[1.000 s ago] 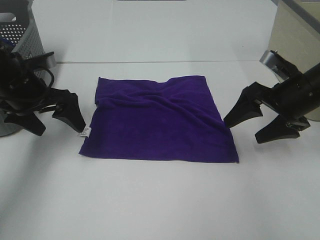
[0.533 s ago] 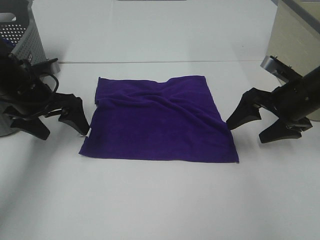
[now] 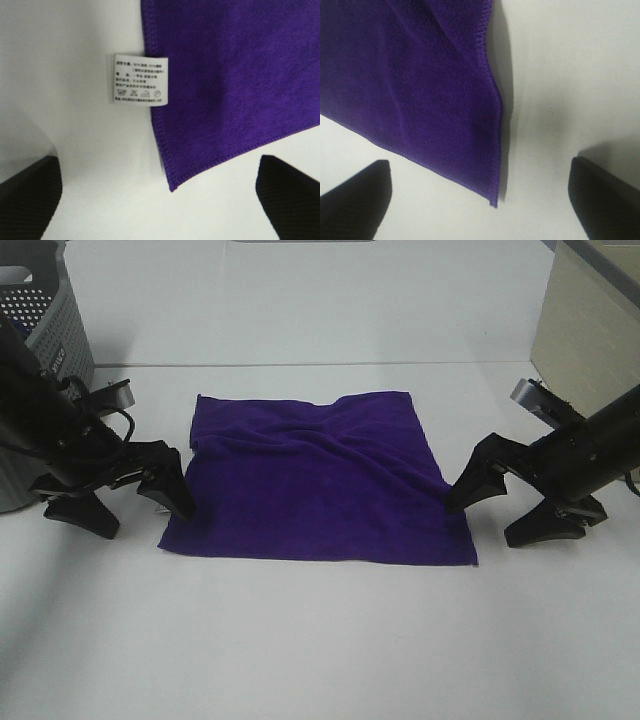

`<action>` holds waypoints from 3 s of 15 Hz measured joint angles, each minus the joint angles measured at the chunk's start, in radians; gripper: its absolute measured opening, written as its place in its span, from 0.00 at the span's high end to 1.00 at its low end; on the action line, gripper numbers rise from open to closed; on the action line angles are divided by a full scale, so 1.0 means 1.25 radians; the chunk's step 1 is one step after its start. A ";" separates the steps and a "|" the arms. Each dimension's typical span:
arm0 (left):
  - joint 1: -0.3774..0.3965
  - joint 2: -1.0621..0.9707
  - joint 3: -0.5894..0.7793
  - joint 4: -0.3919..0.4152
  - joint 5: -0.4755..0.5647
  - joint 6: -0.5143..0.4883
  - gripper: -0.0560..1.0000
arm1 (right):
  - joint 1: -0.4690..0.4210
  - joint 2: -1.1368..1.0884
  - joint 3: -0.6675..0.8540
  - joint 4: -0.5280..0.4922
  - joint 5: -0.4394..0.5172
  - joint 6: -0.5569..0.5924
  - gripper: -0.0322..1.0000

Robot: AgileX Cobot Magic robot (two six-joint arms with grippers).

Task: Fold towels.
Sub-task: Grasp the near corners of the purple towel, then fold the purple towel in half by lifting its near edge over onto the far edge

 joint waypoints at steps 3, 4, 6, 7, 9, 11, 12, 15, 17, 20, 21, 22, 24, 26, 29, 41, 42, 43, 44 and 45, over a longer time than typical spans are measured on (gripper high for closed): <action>0.000 0.006 -0.003 -0.007 0.006 0.001 0.02 | 0.000 0.000 0.000 -0.002 0.000 -0.001 0.07; -0.006 0.006 -0.004 -0.007 0.006 0.001 0.02 | 0.002 0.000 0.000 -0.008 -0.002 0.006 0.07; -0.037 0.006 -0.004 -0.014 0.005 0.001 0.05 | 0.038 0.000 -0.003 -0.036 -0.018 0.049 0.09; -0.062 0.010 -0.010 -0.015 0.004 -0.006 0.06 | 0.075 0.005 -0.007 -0.049 -0.033 0.073 0.10; -0.105 0.034 -0.050 -0.017 0.014 -0.040 0.09 | 0.141 0.032 -0.030 -0.048 -0.034 0.108 0.17; -0.142 0.078 -0.115 -0.021 0.043 -0.081 0.14 | 0.181 0.066 -0.070 -0.047 -0.026 0.138 0.25; -0.157 0.096 -0.143 -0.026 0.050 -0.100 0.18 | 0.198 0.080 -0.091 -0.046 -0.019 0.153 0.29; -0.186 0.134 -0.193 -0.019 0.061 -0.149 0.35 | 0.216 0.097 -0.108 -0.064 -0.022 0.203 0.45; -0.189 0.142 -0.195 -0.009 0.062 -0.153 0.59 | 0.216 0.099 -0.108 -0.092 -0.034 0.221 0.67; -0.189 0.150 -0.195 0.002 0.062 -0.140 0.94 | 0.216 0.104 -0.108 -0.098 -0.034 0.230 0.94; -0.189 0.150 -0.195 0.004 0.064 -0.131 0.94 | 0.216 0.104 -0.108 -0.098 -0.030 0.230 0.94; -0.189 0.150 -0.195 0.005 0.067 -0.120 0.94 | 0.216 0.104 -0.108 -0.098 -0.027 0.230 0.94; -0.190 0.143 -0.195 0.021 0.082 -0.106 0.94 | 0.216 0.102 -0.108 -0.105 0.014 0.230 0.94; -0.193 0.122 -0.181 0.065 0.085 -0.106 0.95 | 0.218 0.083 -0.102 -0.142 0.040 0.230 0.94; -0.195 0.023 -0.050 0.086 0.060 -0.106 0.95 | 0.220 -0.002 -0.092 -0.174 0.113 0.238 0.94; -0.177 -0.205 -0.017 0.100 -0.016 -0.152 0.95 | 0.226 -0.142 -0.180 -0.278 0.110 0.300 0.94; -0.169 -0.176 -0.050 0.102 -0.032 -0.150 0.95 | 0.226 -0.122 -0.215 -0.290 0.082 0.308 0.94; -0.164 -0.142 -0.088 0.108 -0.042 -0.141 0.95 | 0.226 -0.098 -0.247 -0.302 0.065 0.316 0.94; -0.162 -0.109 -0.132 0.120 -0.052 -0.130 0.95 | 0.226 -0.066 -0.278 -0.316 0.050 0.319 0.94; -0.162 -0.072 -0.177 0.139 -0.066 -0.125 0.95 | 0.226 -0.035 -0.311 -0.326 0.039 0.319 0.94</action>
